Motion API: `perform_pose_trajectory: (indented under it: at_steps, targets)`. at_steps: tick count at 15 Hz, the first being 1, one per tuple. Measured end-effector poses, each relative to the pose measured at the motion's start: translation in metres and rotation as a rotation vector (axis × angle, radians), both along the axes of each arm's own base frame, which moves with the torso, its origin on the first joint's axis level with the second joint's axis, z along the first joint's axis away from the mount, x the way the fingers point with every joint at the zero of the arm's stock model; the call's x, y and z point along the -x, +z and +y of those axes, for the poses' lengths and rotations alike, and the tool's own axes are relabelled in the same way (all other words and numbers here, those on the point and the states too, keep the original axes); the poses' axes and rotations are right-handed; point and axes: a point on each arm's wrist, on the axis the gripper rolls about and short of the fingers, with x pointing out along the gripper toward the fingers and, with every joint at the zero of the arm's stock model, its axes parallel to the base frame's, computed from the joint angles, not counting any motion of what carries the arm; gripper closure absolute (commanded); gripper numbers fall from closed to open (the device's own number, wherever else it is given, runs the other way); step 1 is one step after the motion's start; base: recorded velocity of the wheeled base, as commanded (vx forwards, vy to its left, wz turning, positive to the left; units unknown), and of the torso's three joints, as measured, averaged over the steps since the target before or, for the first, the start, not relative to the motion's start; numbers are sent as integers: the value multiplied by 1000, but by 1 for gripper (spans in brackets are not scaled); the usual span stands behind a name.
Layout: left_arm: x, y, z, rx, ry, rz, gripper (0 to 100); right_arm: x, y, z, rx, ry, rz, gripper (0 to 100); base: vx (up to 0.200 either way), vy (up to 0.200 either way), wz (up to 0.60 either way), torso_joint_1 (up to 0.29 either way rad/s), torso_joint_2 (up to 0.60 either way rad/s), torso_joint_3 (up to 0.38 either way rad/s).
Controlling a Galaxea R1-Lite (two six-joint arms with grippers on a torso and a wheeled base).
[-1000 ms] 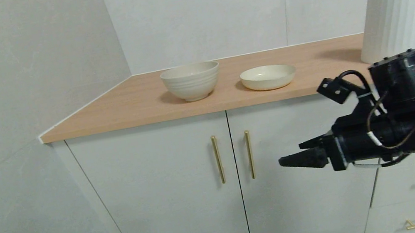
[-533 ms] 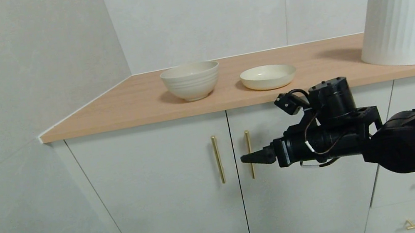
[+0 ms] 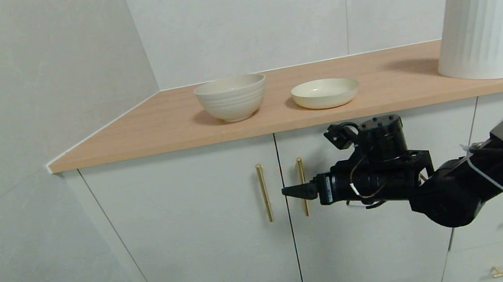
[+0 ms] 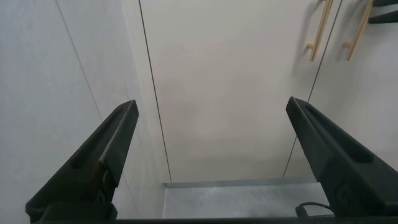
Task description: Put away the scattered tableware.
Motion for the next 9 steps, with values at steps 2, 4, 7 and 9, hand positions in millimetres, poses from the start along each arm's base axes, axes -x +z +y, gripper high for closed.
perform_pose_trajectory:
  at_steps: [2,4,7,9]
  targets:
    - [0,0,0,0,0,0,0,-3,-6,3,-14,-8,3,0,0,0,0,0,0,0]
    - [0,0,0,0,0,0,0,-5,-11,5,-18,-8,4,0,0,0,0,0,0,0]
    - [0,0,0,0,0,0,0,-10,-15,8,-32,-14,15,0,0,0,0,0,0,0]
    - [0,0,0,0,0,0,0,-11,-15,13,-66,-11,0,0,0,0,0,0,0,0]
